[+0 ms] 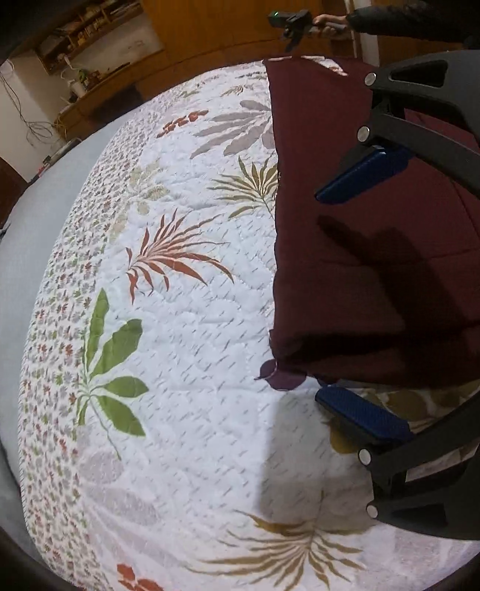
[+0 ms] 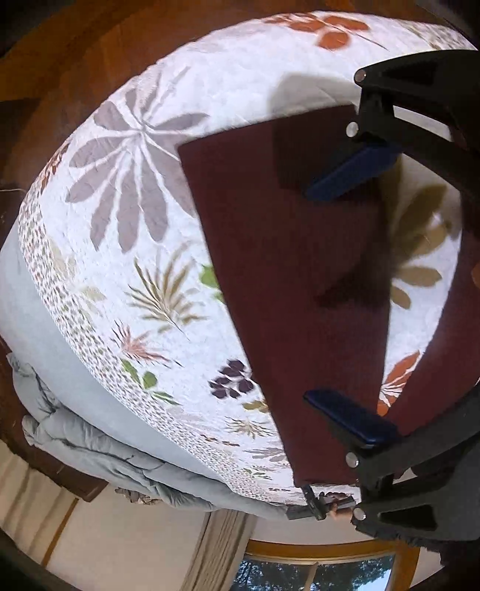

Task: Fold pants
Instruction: 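Grasp the folded trouser edge with both tools and lift it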

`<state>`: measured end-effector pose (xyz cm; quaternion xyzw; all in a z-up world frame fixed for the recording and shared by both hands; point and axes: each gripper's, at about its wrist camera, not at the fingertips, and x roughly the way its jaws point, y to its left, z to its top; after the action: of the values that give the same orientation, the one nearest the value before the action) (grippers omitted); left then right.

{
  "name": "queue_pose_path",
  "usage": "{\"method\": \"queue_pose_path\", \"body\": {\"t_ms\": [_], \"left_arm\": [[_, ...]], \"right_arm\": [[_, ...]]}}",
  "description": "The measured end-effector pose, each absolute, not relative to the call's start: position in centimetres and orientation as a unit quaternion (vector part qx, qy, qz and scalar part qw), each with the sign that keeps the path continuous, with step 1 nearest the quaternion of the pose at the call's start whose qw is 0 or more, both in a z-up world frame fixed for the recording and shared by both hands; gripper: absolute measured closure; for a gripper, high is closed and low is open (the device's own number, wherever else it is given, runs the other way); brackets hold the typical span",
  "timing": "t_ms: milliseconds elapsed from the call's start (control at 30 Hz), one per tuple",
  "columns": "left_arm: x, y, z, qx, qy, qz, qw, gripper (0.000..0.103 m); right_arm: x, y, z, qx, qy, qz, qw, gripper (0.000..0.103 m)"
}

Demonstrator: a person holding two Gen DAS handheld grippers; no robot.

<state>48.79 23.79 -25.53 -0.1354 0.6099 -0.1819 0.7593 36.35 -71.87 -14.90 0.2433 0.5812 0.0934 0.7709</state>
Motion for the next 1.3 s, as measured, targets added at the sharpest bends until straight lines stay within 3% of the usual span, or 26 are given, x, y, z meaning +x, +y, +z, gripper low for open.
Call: {"method": "queue_pose_path", "body": {"t_ms": [167,233,300,400,567,667,833,867,933,967,1000,1100,1300], "left_arm": [[48.5,24.2,-25.9,-0.149,0.592,-0.197,0.767,0.007],[48.3,24.5,-25.9,-0.155,0.588,-0.19,0.771,0.017],[48.1,25.2,-25.8,-0.146,0.589,-0.171,0.776,0.044],[47.9,25.7,-25.6,-0.155,0.589,-0.172,0.774,0.052],[48.2,25.0,-25.7,-0.151,0.595,-0.157,0.774,0.05],[48.3,24.8,-25.8,-0.163,0.594,-0.147,0.774,0.044],[48.3,24.3,-25.7,-0.151,0.595,-0.139,0.777,0.045],[48.3,24.3,-25.7,-0.149,0.594,-0.137,0.778,0.049],[48.2,24.4,-25.7,-0.15,0.593,-0.135,0.78,0.055],[48.2,24.5,-25.7,-0.151,0.592,-0.137,0.78,0.06],[48.1,24.4,-25.7,-0.153,0.59,-0.138,0.781,0.065],[48.0,24.2,-25.8,-0.152,0.587,-0.134,0.784,0.072],[47.5,23.9,-25.1,-0.157,0.574,-0.115,0.795,0.079]], "right_arm": [[39.0,-75.1,-15.7,0.248,0.583,0.079,0.77,0.002],[40.0,-75.7,-16.6,0.244,0.591,0.074,0.766,0.002],[40.9,-76.1,-17.7,0.232,0.602,0.069,0.761,0.002],[41.5,-76.9,-19.2,0.238,0.603,0.078,0.758,0.002],[42.1,-76.7,-20.4,0.224,0.611,0.094,0.753,0.002],[42.3,-76.4,-20.4,0.228,0.612,0.112,0.749,0.002],[42.6,-76.0,-20.3,0.218,0.623,0.13,0.74,0.002],[42.6,-76.3,-20.2,0.222,0.622,0.13,0.74,0.005],[42.6,-76.9,-20.1,0.222,0.62,0.126,0.742,0.025],[42.6,-77.2,-20.2,0.222,0.619,0.123,0.743,0.045],[42.4,-77.4,-20.1,0.218,0.618,0.119,0.746,0.058],[42.2,-77.2,-19.9,0.217,0.613,0.129,0.749,0.073],[41.4,-77.1,-18.6,0.207,0.591,0.118,0.771,0.079]]}}
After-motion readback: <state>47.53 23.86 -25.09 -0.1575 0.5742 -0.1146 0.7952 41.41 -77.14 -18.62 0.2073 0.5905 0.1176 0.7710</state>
